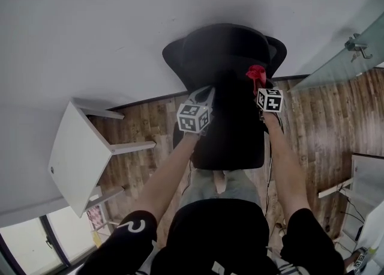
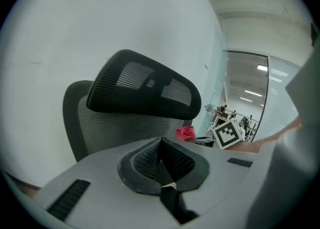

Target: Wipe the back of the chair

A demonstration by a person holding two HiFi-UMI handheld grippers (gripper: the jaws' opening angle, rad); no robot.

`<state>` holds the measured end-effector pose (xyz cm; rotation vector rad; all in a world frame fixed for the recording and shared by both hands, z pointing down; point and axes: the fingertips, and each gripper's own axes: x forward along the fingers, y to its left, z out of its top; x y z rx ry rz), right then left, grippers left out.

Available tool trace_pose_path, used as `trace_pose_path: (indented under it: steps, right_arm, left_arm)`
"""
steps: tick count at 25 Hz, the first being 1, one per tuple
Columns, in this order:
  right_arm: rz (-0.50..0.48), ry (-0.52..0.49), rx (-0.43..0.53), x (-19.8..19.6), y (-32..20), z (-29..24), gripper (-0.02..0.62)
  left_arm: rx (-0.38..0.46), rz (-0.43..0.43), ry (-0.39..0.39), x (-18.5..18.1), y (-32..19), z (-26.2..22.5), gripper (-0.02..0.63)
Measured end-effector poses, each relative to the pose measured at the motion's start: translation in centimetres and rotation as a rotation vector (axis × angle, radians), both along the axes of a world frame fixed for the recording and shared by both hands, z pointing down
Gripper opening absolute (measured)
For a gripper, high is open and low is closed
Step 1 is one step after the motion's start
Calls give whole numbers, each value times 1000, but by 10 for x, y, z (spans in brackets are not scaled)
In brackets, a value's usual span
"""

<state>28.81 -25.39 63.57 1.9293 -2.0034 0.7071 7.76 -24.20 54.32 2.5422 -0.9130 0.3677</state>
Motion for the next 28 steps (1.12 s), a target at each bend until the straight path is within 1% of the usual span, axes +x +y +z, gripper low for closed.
trace_pose_path:
  steps: [9,17,24,28]
  right_arm:
    - [-107,-22,-13,-122,-34,9,67]
    - [-207,-28,-33,-229,-54,24,67]
    - [-246,-27,-47,-291,-67,37,67]
    - [-262,-24,-52,-316,-74,45,67]
  left_arm:
    - [-20,-101,5,-105,-22,7,23]
    - [-39,-168,2,-192,-32,20,23]
    - [-54,-196,1,-250,-41,34,23]
    - [-60,-205,3,-273,-47,41,23]
